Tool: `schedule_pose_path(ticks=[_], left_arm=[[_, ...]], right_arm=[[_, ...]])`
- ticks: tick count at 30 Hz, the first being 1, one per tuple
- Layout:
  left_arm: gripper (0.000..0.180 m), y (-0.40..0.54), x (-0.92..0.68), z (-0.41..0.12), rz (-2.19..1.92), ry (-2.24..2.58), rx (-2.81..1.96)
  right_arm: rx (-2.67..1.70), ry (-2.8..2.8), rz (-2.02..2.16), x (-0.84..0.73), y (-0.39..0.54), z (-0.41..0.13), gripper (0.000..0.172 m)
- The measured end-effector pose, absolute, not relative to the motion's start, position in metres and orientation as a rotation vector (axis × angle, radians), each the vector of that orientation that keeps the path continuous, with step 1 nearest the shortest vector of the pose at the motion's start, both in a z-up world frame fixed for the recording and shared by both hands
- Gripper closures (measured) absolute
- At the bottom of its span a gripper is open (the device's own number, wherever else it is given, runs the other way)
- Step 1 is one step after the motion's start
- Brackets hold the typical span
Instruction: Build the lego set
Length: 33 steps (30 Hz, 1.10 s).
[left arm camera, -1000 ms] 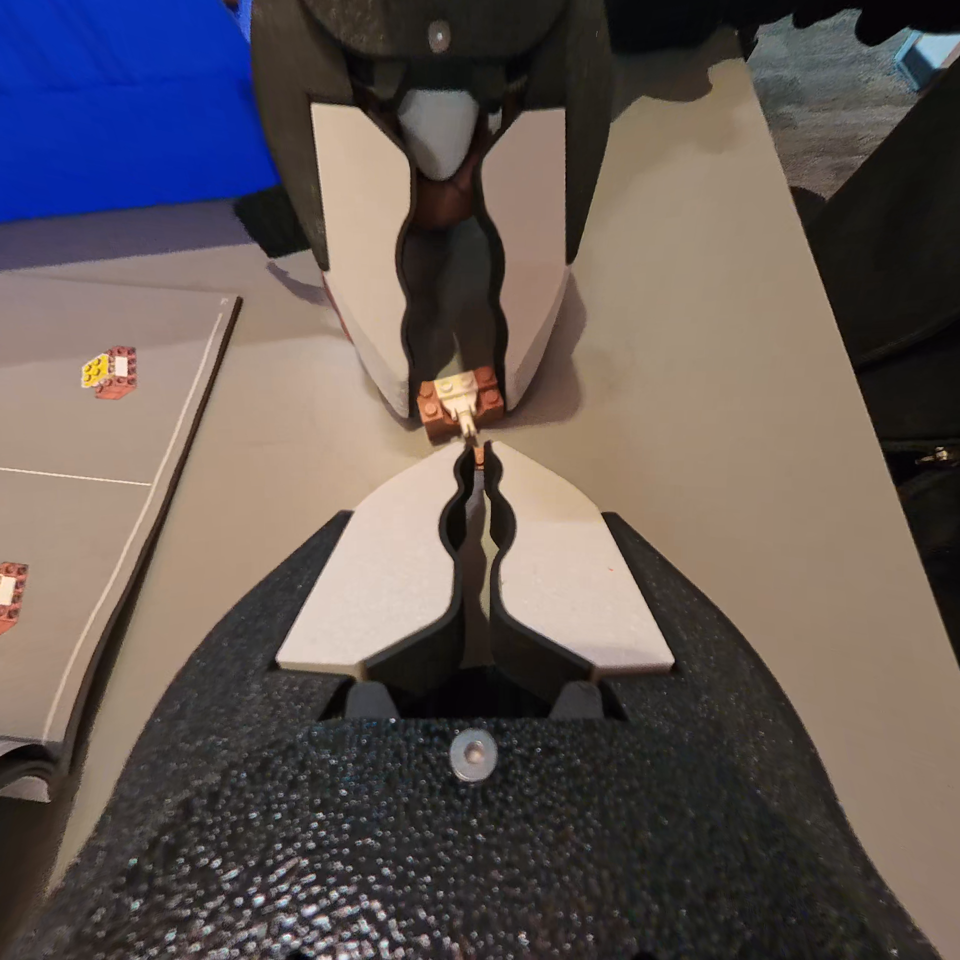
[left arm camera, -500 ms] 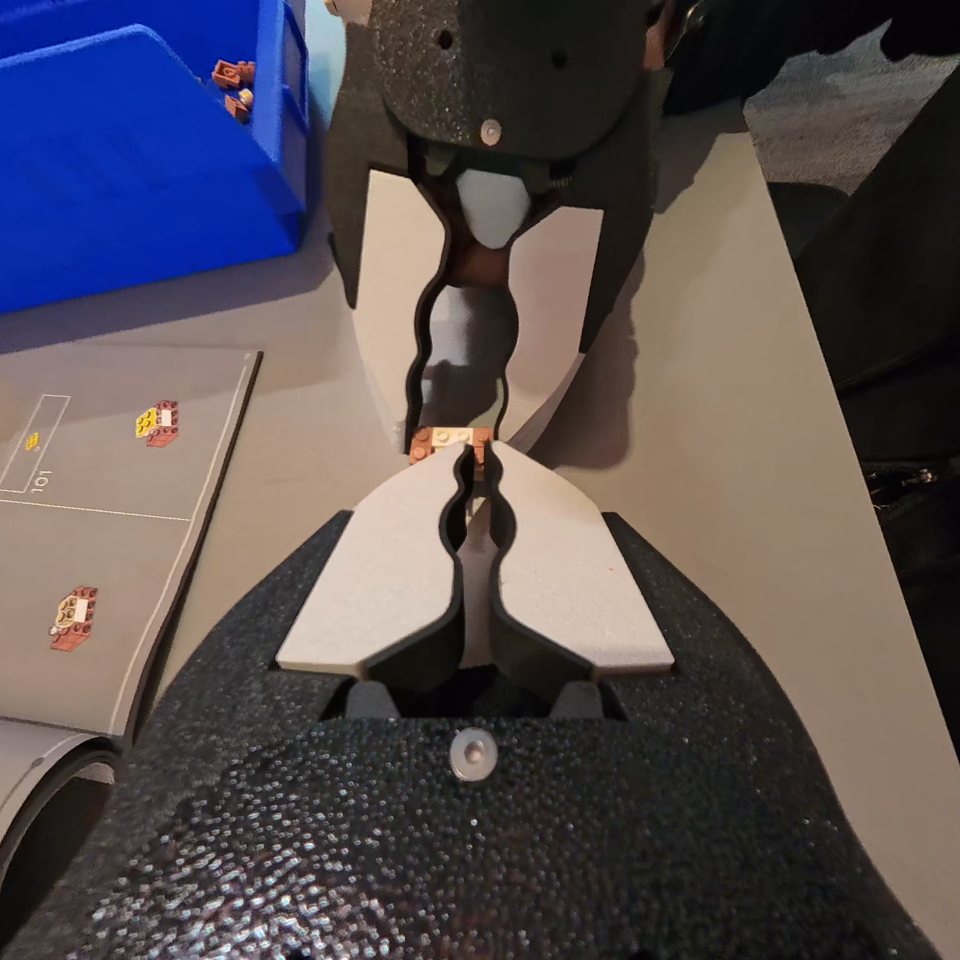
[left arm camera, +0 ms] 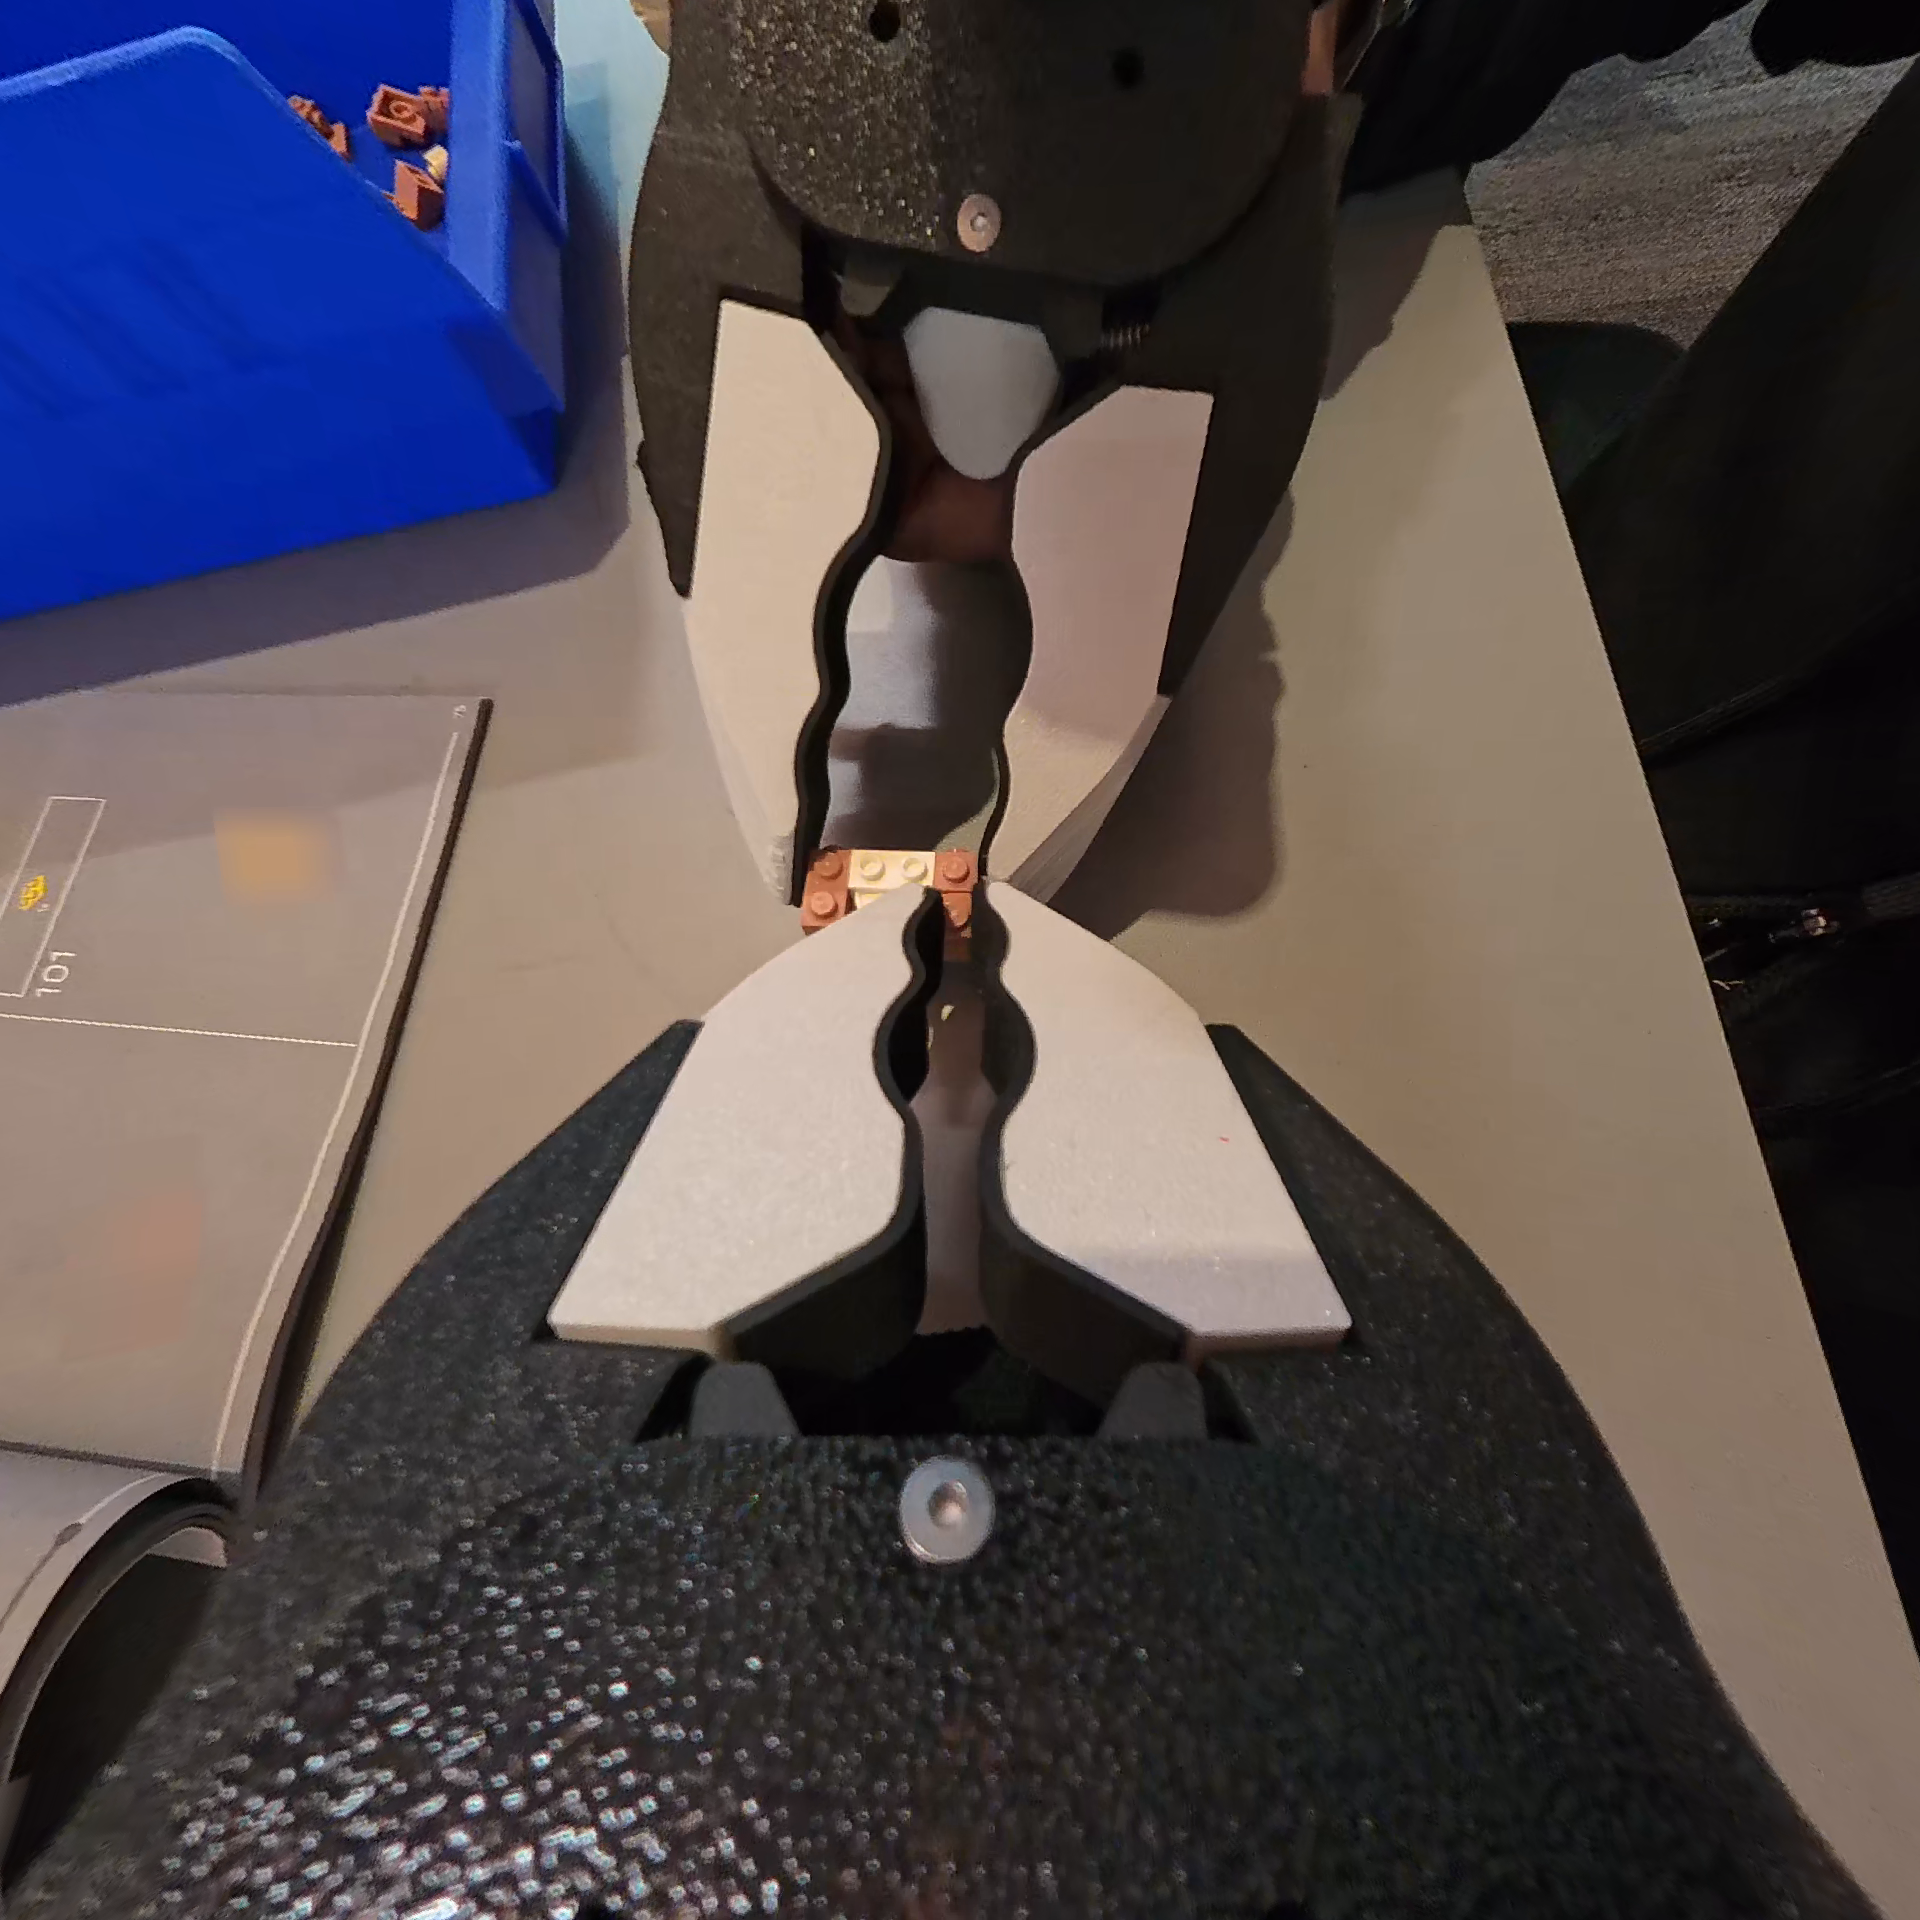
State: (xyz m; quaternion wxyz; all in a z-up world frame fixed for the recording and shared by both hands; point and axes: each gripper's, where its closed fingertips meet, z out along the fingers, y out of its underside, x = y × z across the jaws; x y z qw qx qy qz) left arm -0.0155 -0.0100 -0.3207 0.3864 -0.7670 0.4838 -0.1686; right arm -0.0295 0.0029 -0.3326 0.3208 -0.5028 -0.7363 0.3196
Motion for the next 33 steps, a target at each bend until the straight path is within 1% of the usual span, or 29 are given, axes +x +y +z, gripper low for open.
schedule_pose_path(ticks=[14, 33], left_arm=[[0.177, -0.013, -0.014, -0.314, -0.525, 1.193, -1.943], [0.171, -0.014, -0.015, -0.307, -0.531, 1.191, -1.889]], right_arm=[[-1.288, -1.922, 0.913, -0.030, -0.003, -0.326, 0.137], [-1.301, -1.902, 1.014, -0.030, -0.006, -0.319, 0.137]])
